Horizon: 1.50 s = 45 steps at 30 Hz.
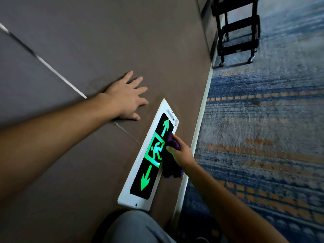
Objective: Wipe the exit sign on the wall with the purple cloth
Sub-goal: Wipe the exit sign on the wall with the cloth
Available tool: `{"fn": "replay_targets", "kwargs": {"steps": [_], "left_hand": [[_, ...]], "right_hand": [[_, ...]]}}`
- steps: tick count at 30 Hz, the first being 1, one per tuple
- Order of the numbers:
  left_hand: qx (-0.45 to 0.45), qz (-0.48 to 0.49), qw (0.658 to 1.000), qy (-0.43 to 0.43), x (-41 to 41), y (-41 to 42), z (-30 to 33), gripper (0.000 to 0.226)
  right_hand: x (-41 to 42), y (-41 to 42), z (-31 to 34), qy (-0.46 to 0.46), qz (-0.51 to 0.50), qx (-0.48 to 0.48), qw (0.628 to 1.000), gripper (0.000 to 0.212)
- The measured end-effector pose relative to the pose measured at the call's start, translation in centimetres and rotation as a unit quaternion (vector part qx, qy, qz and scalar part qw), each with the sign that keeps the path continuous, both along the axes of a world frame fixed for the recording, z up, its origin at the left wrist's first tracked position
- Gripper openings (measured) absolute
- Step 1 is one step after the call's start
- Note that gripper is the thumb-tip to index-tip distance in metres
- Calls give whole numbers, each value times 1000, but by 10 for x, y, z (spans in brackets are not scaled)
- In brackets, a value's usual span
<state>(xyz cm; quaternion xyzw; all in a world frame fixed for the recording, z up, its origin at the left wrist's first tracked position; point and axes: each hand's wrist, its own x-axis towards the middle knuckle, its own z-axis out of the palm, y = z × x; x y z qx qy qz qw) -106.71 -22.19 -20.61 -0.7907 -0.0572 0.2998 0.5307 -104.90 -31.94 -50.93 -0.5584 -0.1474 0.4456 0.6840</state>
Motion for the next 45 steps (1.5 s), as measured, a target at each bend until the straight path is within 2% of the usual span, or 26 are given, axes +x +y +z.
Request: {"fn": "replay_targets", "kwargs": {"steps": [3, 5, 8, 11, 14, 17, 21, 25, 35, 45], "left_hand": [[-4, 5, 1000, 4, -5, -3, 2, 74], [-8, 6, 1000, 0, -7, -6, 3, 75], [-15, 3, 1000, -8, -11, -8, 5, 75], [-34, -3, 999, -17, -13, -7, 5, 73], [-67, -16, 997, -39, -14, -5, 4, 67], [-62, -32, 997, -34, -13, -4, 3, 66], [-70, -19, 997, -32, -13, -2, 6, 69], [-76, -20, 996, -32, -9, -1, 7, 73], [-93, -17, 995, -10, -20, -7, -6, 61], [-82, -24, 996, -7, -22, -9, -13, 59]], "right_hand": [[3, -19, -11, 78, -3, 12, 997, 58], [15, -25, -10, 127, -45, 15, 991, 55], [44, -22, 8, 172, -138, 42, 974, 30], [70, -7, 35, 124, -166, 56, 977, 33], [82, 7, 57, 85, -116, 72, 987, 39], [74, 17, 66, 90, -63, 85, 990, 41], [45, 22, 64, 126, -75, 109, 983, 52], [15, 7, 61, 134, -53, 119, 982, 52], [-36, -14, 57, 120, -50, 165, 978, 59], [-98, -40, 28, 23, -33, 190, 981, 53]]}}
